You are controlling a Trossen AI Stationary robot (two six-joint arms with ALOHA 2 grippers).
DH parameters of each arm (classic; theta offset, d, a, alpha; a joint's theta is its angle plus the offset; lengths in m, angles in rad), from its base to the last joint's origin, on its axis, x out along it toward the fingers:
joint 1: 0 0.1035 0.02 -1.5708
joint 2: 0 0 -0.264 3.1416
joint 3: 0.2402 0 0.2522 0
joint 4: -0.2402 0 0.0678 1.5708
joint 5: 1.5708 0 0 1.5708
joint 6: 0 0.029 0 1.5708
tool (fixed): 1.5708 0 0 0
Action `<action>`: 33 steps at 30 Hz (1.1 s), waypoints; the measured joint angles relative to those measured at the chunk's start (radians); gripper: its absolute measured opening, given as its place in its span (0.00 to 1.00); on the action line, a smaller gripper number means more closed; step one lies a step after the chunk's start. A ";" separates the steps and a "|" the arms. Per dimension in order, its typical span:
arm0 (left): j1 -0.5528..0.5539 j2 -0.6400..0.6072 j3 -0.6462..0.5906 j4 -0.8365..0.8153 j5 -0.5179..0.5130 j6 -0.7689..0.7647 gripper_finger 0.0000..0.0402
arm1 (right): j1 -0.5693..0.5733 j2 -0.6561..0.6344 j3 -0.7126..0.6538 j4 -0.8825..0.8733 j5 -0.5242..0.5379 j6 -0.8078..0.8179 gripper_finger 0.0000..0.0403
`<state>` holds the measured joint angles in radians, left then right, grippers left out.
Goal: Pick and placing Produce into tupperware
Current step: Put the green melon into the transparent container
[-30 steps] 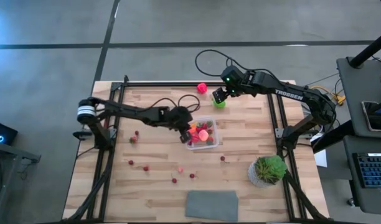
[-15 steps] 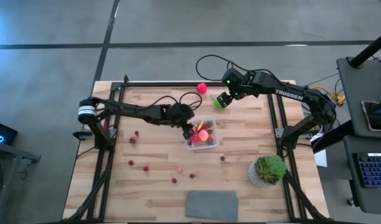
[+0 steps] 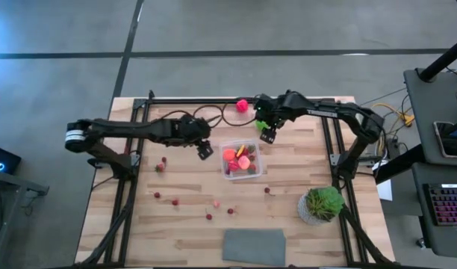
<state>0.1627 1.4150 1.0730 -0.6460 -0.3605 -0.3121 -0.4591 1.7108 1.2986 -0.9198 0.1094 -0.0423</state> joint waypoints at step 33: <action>0.027 -0.361 -0.067 -0.261 -0.259 -0.015 0.57 | -0.216 0.005 -0.010 0.206 -0.139 -0.280 0.91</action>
<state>0.1896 1.0536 1.0065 -0.9073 -0.6192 -0.3273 -0.6750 1.7161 1.2884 -0.7139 -0.0296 -0.3222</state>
